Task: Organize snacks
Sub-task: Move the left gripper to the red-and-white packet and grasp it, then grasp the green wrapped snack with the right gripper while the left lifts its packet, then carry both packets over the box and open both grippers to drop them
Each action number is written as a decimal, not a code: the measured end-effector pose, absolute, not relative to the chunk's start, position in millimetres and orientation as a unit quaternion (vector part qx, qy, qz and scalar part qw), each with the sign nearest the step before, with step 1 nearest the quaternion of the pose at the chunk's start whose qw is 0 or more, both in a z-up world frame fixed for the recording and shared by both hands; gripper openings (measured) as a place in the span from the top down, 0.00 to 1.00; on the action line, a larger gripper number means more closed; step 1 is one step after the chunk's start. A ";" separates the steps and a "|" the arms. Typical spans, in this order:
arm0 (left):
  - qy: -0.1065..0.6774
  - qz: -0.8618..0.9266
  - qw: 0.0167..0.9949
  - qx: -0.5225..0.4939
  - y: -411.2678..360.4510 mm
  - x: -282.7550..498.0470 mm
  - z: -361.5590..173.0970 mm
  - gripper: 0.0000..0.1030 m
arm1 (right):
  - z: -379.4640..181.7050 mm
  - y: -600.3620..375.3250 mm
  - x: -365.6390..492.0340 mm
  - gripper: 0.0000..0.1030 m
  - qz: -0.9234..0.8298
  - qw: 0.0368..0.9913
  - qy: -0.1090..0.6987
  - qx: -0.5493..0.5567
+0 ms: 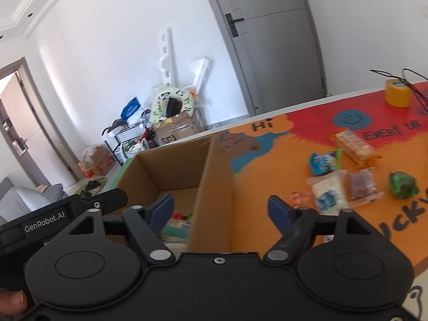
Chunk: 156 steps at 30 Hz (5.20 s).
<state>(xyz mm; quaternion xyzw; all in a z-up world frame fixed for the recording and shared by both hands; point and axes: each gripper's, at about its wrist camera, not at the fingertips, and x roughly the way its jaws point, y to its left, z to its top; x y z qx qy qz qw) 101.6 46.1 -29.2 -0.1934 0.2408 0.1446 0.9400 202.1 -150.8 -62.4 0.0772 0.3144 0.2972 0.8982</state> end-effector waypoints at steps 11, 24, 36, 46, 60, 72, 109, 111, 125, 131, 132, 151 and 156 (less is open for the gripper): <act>0.243 0.117 0.947 -0.175 11.0 108.7 -24.6 0.07 | -60.6 -188.8 203.0 0.01 0.252 0.915 0.300 0.092; 0.246 0.081 0.953 -0.157 -30.4 123.1 -22.2 0.07 | -64.7 -237.0 205.4 0.01 0.220 0.922 0.298 0.114; 0.256 0.042 0.953 -0.154 -61.3 141.9 -29.0 0.07 | -75.6 -291.9 218.4 0.01 0.179 0.926 0.302 0.138; 0.261 0.022 0.956 -0.134 -85.7 160.8 -36.1 0.10 | -86.1 -314.3 235.6 0.09 0.159 0.924 0.311 0.155; 0.311 0.040 0.937 -0.154 -93.6 208.1 -71.7 0.48 | -104.9 -317.9 280.6 0.26 0.151 0.909 0.343 0.185; 0.344 0.063 0.925 -0.152 -99.5 241.1 -102.4 0.57 | -133.4 -309.2 319.8 0.33 0.146 0.897 0.377 0.180; 0.314 0.030 0.940 -0.127 -105.6 213.7 -88.0 0.83 | -119.3 -303.7 272.8 0.62 0.156 0.907 0.346 0.180; 0.305 0.029 0.944 -0.126 -105.5 206.7 -79.6 0.83 | -112.3 -300.3 267.1 0.62 0.164 0.909 0.337 0.181; 0.254 0.052 0.959 -0.114 -85.4 161.6 -31.3 0.83 | -79.0 -270.8 232.8 0.62 0.229 0.909 0.289 0.193; 0.241 0.071 0.961 -0.115 -67.3 145.5 -20.9 0.86 | -69.5 -252.5 222.7 0.62 0.253 0.906 0.280 0.190; 0.239 0.073 0.961 -0.117 -63.6 143.3 -19.7 0.89 | -68.4 -249.2 221.2 0.62 0.256 0.906 0.280 0.189; 0.253 0.145 0.944 -0.152 10.4 115.7 -28.2 0.81 | -66.3 -169.0 211.5 0.62 0.327 0.882 0.301 0.155; 0.255 0.168 0.939 -0.159 28.8 106.9 -31.0 0.48 | -63.5 -145.6 208.6 0.59 0.354 0.872 0.303 0.152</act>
